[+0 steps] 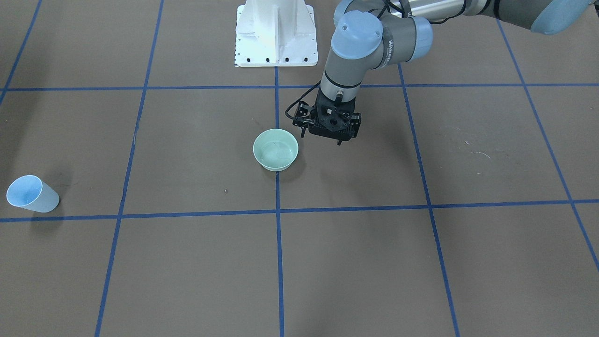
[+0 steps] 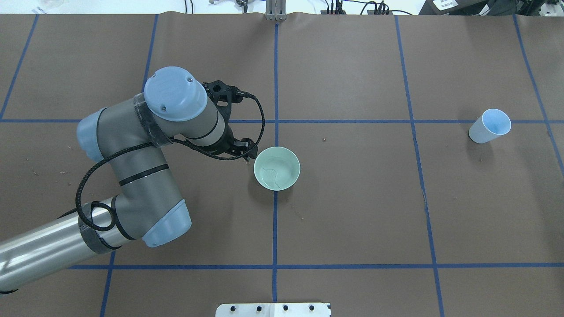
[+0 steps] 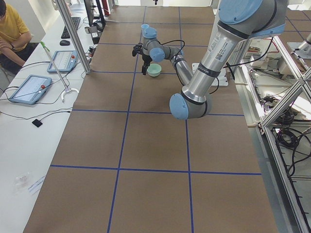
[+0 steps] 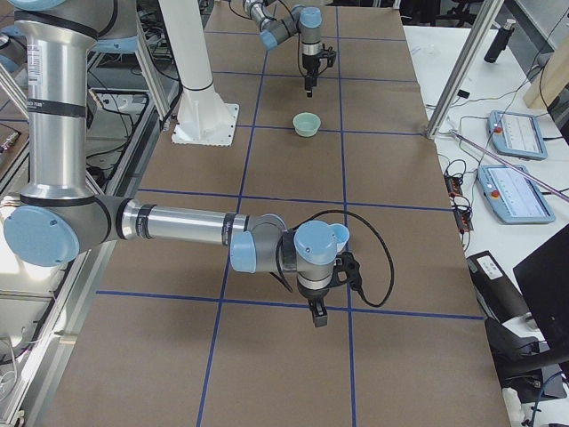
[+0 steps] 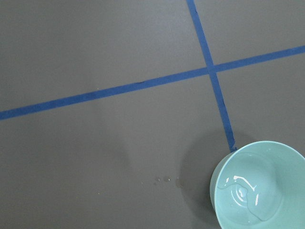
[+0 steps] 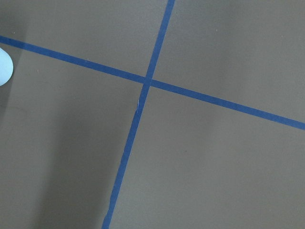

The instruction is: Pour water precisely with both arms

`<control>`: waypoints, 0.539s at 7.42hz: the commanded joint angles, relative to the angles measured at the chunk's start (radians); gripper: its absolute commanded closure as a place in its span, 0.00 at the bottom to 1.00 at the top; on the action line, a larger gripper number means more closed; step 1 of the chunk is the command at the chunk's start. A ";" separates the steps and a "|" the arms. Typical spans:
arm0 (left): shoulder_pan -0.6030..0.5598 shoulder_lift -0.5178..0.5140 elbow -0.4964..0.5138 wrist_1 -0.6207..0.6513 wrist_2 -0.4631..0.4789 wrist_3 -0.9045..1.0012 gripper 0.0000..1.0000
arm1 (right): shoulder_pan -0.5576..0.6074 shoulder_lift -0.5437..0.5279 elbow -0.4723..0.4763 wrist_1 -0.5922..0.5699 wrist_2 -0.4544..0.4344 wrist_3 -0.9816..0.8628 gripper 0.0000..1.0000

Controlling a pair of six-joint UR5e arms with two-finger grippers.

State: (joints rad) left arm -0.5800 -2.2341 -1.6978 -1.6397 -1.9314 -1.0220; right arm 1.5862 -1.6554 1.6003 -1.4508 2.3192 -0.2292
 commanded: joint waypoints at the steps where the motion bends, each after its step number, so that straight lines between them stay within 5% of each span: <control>1: 0.023 -0.007 0.020 0.000 0.005 -0.129 0.00 | 0.000 -0.007 0.000 0.001 0.008 -0.007 0.00; 4: 0.080 -0.116 0.139 -0.002 0.086 -0.274 0.01 | 0.000 -0.007 -0.002 0.001 0.002 -0.009 0.00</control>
State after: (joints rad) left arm -0.5182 -2.2969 -1.6220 -1.6405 -1.8671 -1.2578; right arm 1.5861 -1.6625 1.5990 -1.4496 2.3239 -0.2372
